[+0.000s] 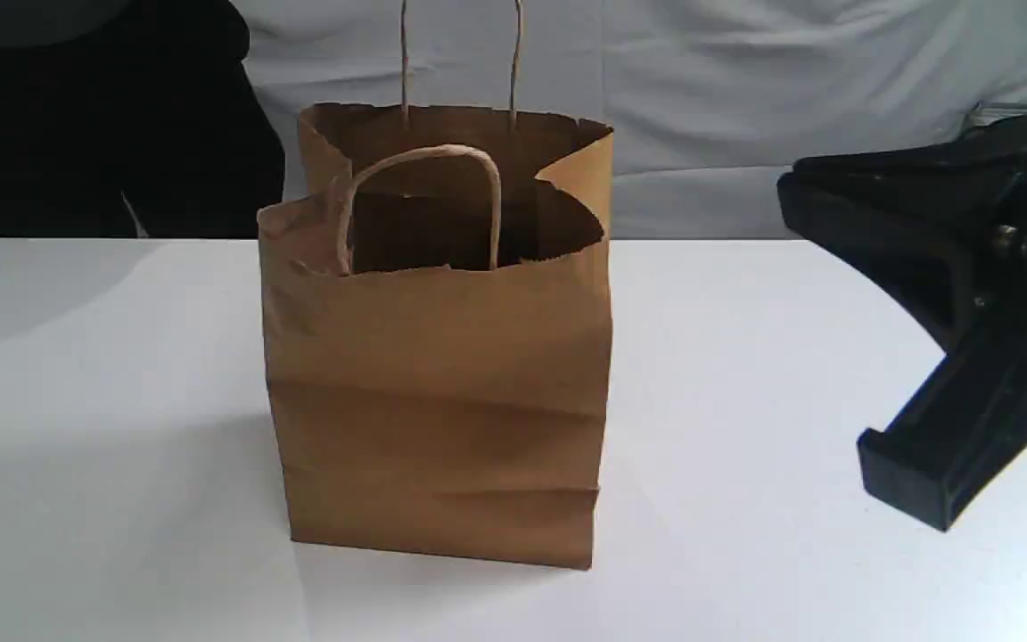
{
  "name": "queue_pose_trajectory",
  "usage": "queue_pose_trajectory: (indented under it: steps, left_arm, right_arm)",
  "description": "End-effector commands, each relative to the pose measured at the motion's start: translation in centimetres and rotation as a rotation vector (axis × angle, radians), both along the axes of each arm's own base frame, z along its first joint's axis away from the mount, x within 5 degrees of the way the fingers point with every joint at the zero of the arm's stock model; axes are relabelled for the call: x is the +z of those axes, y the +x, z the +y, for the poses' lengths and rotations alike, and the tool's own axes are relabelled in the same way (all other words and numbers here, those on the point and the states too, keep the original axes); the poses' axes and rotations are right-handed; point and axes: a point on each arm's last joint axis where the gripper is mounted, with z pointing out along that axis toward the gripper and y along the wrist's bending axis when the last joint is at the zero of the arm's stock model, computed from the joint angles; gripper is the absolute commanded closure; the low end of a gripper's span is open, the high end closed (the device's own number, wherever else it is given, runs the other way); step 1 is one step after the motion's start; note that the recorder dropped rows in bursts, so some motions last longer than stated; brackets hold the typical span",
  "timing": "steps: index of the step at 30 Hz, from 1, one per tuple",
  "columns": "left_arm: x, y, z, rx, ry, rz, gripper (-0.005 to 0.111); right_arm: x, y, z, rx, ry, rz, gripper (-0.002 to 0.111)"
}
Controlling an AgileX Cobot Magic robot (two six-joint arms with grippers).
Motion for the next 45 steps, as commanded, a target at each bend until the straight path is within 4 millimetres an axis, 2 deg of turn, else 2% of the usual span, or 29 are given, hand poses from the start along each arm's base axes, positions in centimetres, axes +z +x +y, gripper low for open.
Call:
queue_pose_trajectory:
  steps: [1, 12, 13, 16, 21, 25, 27, 30, 33, 34, 41, 45]
  left_arm:
    - [-0.1, -0.1, 0.0, 0.005, -0.008, -0.002, 0.107]
    - [-0.1, -0.1, 0.0, 0.005, 0.005, -0.001, 0.107]
    - [-0.3, -0.1, 0.0, 0.008, 0.065, 0.015, 0.107]
    - [-1.8, -0.3, 0.1, 0.02, 0.447, 0.105, 0.107]
    - [-3.5, -0.7, 1.3, 0.048, 0.965, 0.231, 0.107]
    - [-3.8, -1.9, 2.4, 0.099, 1.335, 0.287, 0.107]
    - [-3.6, -2.5, 2.7, 0.128, 1.445, 0.293, 0.107]
    - [-3.5, -3.2, 2.6, 0.176, 1.476, 0.261, 0.107]
    - [-4.5, -3.8, 2.6, 0.245, 1.481, 0.213, 0.107]
    - [-5.6, -4.1, 2.6, 0.262, 1.487, 0.208, 0.107]
    - [-11.4, -5.6, 2.5, 0.232, 1.582, 0.263, 0.107]
    - [-13.9, -6.2, 2.4, 0.221, 1.582, 0.275, 0.107]
  right_arm:
    - [-0.3, 0.0, 0.1, -0.001, 0.01, 0.022, 0.108]
    - [-0.3, 0.0, 0.1, 0.0, 0.008, 0.021, 0.108]
    - [-0.3, 0.0, 0.1, 0.0, 0.01, 0.02, 0.108]
    - [-0.3, 0.0, 0.1, 0.0, 0.01, 0.02, 0.108]
    - [-0.8, -0.1, 0.1, 0.006, 0.017, 0.015, 0.108]
    - [-3.3, -1.0, -0.5, 0.026, 0.032, -0.001, 0.108]
    - [-4.8, -1.6, -0.9, 0.027, 0.02, 0.018, 0.108]
    - [-7.2, -2.3, -1.4, 0.014, 0.023, 0.102, 0.108]
    - [-9.0, -2.9, -1.9, -0.007, 0.057, 0.187, 0.108]
    - [-9.4, -3.0, -2.0, -0.01, 0.052, 0.2, 0.108]
    - [-9.9, -3.2, -2.2, -0.01, 0.044, 0.207, 0.108]
    - [-9.9, -3.2, -2.2, -0.01, 0.044, 0.207, 0.108]
